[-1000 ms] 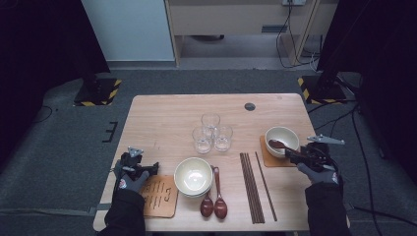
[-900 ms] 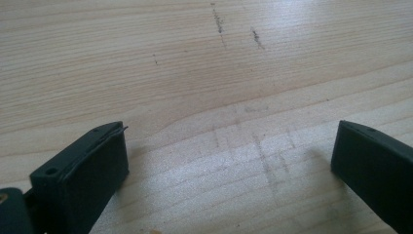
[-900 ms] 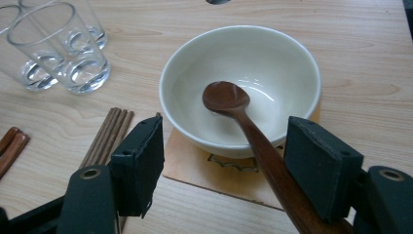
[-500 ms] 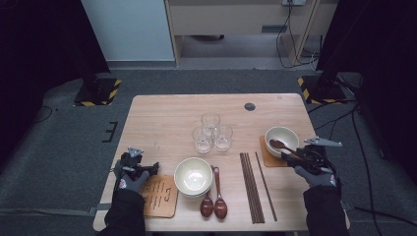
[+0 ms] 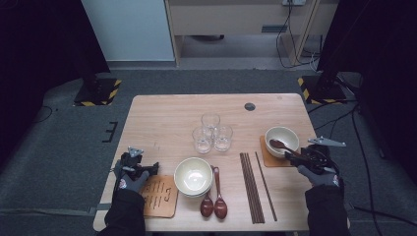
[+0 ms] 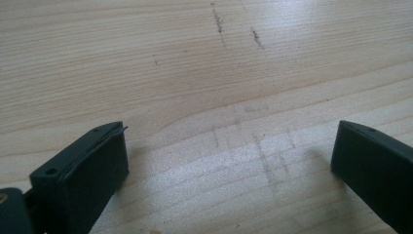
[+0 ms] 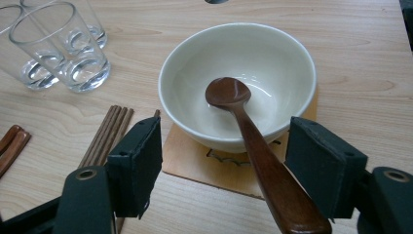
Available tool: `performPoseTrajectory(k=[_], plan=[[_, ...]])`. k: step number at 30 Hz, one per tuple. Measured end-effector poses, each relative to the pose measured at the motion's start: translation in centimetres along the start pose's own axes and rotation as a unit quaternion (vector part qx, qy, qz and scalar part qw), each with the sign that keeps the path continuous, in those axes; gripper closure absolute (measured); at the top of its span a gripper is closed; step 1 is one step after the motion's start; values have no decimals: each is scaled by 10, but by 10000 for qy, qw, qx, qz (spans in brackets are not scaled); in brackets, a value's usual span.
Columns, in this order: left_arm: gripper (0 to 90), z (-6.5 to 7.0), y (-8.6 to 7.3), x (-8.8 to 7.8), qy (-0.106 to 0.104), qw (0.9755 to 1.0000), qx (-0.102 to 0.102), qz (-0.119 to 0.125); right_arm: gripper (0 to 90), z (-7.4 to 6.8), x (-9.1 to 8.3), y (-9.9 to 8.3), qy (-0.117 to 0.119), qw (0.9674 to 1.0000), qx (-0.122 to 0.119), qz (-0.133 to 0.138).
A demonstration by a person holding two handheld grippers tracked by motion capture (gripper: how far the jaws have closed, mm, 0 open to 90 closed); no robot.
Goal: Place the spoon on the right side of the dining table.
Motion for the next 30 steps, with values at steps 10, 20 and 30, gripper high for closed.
performPoseTrajectory(k=[10, 20, 30], plan=[[0, 0, 0, 0, 0, 10000, -1, 0, 306, -11, 1, -3, 157, 9999, -39, -53], [0, 0, 0, 0, 0, 10000, -1, 0, 310, -21, -2, -3, 303, 9995, -41, -20], [0, 0, 0, 0, 0, 10000, 0, 0, 312, -30, -1, -2, 394, 9992, -92, -15]])
Point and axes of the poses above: each handheld gripper's, and its own axes: x roughly forward along the jaws, y roughly out of its top, z roughly to its right, the point moved 1 cm from there along x, roughly forward along the jaws, and after that the axes turned 14 degrees about -x, right-handed, at the moved point
